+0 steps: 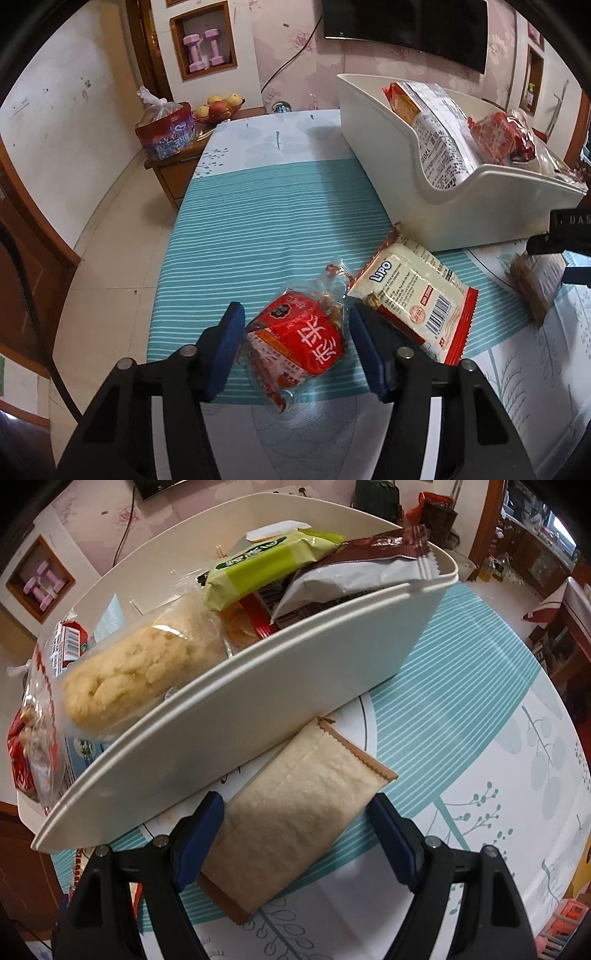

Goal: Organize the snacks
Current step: 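Grasp the second red wrapped pack with left tool while right tool approaches the brown pack, then close the right tool on the flat brown wafer pack while left tool holds the red pack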

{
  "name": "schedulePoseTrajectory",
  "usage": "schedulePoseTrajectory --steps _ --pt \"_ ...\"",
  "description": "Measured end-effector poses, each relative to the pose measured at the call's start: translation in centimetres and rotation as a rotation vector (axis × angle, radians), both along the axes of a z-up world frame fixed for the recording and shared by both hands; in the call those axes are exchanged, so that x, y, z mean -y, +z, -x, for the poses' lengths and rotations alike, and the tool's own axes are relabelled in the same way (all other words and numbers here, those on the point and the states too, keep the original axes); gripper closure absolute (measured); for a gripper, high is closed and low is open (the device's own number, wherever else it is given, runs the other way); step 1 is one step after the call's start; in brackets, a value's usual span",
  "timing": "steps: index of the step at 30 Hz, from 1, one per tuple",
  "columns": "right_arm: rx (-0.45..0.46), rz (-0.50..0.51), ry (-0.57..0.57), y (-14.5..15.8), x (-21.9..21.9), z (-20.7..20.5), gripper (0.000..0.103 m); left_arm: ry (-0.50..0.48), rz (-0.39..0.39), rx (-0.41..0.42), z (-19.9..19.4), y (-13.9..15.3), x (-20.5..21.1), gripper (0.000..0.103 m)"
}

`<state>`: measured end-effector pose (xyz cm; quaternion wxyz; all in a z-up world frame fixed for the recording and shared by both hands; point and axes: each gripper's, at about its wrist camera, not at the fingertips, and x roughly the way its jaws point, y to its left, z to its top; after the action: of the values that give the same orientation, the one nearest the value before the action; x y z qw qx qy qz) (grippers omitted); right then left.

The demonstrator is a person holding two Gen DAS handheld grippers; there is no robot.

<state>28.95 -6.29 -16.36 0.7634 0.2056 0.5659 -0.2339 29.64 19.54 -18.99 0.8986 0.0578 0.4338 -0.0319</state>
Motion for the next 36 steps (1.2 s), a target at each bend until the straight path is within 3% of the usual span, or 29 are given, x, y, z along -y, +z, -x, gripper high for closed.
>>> schedulePoseTrajectory --steps 3,9,20,27,36 --pt "0.015 0.010 0.023 0.0 -1.5 0.7 0.023 0.003 0.000 0.004 0.4 0.1 0.0 0.051" --pt "0.043 0.000 0.030 0.4 -1.2 3.4 0.034 0.020 0.007 -0.005 1.4 0.2 0.1 0.051" --pt "0.077 -0.045 0.091 1.4 -0.1 6.5 0.065 0.135 0.065 -0.078 3.8 0.8 -0.6 0.052" --pt "0.080 -0.159 0.065 1.1 2.6 7.2 0.067 0.169 0.078 -0.069 6.0 1.9 -1.4 0.052" --pt "0.025 -0.265 0.008 1.0 5.3 5.9 0.060 0.198 0.118 -0.041 8.1 3.3 -2.2 0.052"
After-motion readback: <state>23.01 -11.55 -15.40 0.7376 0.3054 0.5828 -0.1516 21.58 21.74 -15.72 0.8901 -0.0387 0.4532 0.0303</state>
